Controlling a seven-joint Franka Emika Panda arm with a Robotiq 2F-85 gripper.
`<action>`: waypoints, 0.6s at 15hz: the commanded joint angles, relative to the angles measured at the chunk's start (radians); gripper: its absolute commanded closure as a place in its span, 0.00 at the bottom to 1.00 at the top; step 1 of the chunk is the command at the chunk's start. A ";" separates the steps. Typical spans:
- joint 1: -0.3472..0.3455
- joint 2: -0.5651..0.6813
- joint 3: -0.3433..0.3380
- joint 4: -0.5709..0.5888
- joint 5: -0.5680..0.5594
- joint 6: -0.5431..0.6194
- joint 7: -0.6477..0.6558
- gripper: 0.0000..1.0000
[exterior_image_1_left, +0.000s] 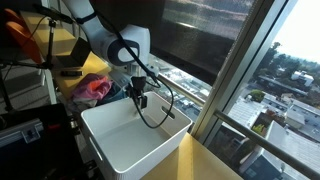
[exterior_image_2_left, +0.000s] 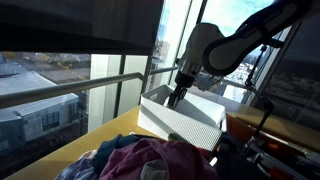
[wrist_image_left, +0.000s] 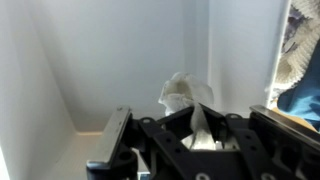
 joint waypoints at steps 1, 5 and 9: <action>0.079 -0.213 -0.038 -0.066 -0.175 -0.077 0.146 1.00; 0.087 -0.335 0.048 -0.033 -0.305 -0.203 0.281 1.00; 0.095 -0.348 0.155 -0.024 -0.333 -0.255 0.364 1.00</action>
